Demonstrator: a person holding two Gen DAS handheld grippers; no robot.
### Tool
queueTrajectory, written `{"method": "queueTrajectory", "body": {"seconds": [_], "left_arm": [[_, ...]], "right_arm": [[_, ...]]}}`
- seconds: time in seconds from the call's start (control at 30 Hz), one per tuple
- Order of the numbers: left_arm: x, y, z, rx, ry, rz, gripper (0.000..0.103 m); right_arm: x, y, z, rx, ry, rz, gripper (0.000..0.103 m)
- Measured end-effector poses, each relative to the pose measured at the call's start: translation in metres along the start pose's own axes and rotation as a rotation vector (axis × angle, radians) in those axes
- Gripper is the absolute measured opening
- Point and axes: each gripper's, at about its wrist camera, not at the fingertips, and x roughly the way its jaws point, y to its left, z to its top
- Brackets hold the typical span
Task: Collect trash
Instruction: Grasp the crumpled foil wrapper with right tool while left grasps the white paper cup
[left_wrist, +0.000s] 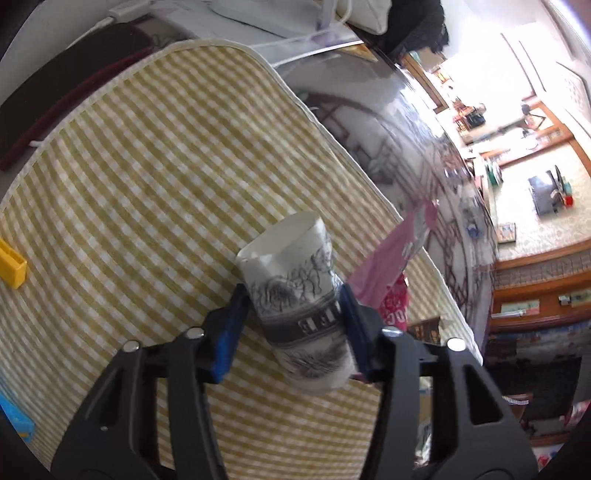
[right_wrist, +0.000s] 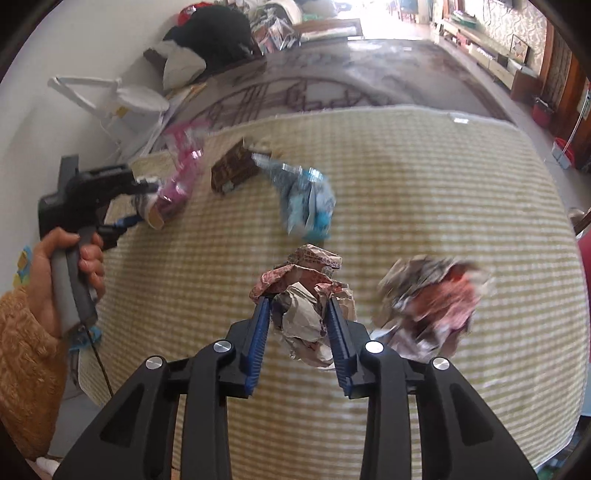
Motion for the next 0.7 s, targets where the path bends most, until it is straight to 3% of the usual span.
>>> {"method": "queueTrajectory", "body": {"seconds": [0.1,0.17,0.23,0.27,0.43,0.57,0.6,0.63,0.7], "left_arm": [[-0.017,0.004,-0.003,0.023,-0.011,-0.017,0.039],[-0.031,0.005,-0.005,0.071,-0.046,-0.008,0.039],[-0.047,-0.001,-0.014,0.177,-0.089,0.013,0.039],[-0.053,-0.005,-0.019,0.238,-0.100,0.024,0.039],[-0.060,-0.025,-0.057,0.489,-0.077,0.061,0.040],[-0.045,-0.022,-0.067,0.488,-0.003,0.057,0.040],[-0.042,-0.021,-0.067,0.483,0.011,0.057,0.040],[-0.039,-0.020,-0.068,0.485,0.022,0.059,0.040],[-0.035,-0.021,-0.071,0.504,0.025,0.071,0.040]], "right_arm": [[0.007,0.002,-0.004,0.020,0.016,0.001,0.054],[0.005,0.007,-0.002,0.004,0.004,-0.011,0.061],[0.005,0.012,0.000,-0.014,-0.006,-0.028,0.077],[0.007,0.013,-0.001,-0.017,-0.003,-0.027,0.079],[0.021,0.021,-0.003,-0.030,0.040,0.005,0.079],[0.035,0.025,-0.002,-0.021,0.070,0.008,0.076],[0.037,0.026,-0.003,-0.020,0.074,0.008,0.070],[0.039,0.026,-0.004,-0.024,0.079,0.002,0.057],[0.041,0.027,-0.005,-0.030,0.087,-0.001,0.051]]}}
